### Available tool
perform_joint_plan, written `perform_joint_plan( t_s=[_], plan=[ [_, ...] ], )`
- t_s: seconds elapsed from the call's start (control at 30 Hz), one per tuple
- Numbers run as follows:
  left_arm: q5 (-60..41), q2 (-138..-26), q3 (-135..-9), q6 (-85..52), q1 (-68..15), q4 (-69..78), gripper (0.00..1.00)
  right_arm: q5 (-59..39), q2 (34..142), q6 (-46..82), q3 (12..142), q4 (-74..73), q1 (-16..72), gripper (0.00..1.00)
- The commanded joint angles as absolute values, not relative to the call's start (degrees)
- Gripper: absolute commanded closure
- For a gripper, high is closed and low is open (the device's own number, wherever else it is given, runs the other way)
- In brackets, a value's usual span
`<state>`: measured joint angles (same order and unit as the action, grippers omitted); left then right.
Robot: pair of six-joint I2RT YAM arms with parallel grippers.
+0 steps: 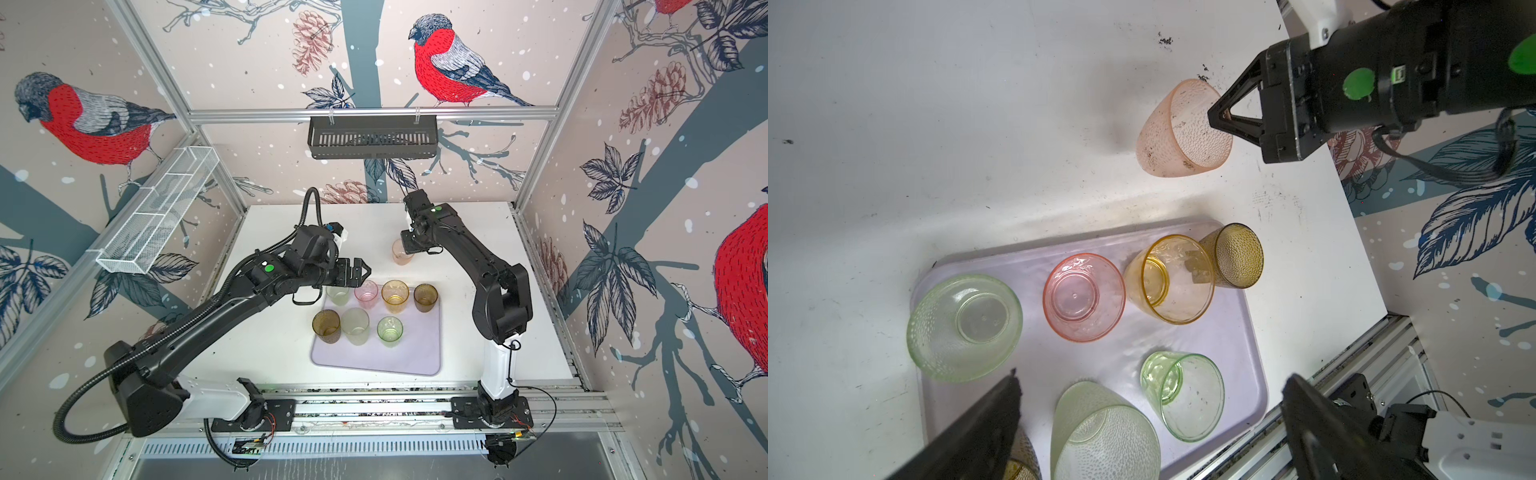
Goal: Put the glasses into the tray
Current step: 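Lift the peach cup with the right gripper and draw it back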
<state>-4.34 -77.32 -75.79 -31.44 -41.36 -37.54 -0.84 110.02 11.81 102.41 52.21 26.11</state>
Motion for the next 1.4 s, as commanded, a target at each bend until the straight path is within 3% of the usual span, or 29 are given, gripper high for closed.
perform_joint_plan(
  t_s=[0.0,1.37],
  plan=[
    [-4.57,-77.09,-75.87,-29.96,-41.31,-34.41,0.02,0.19,108.56,12.88,103.16,54.09,26.1,0.98],
    [-8.51,-74.25,-75.49,-22.58,-40.71,-33.51,0.02,2.7,84.03,18.45,92.45,63.37,25.44,0.98]
  ],
)
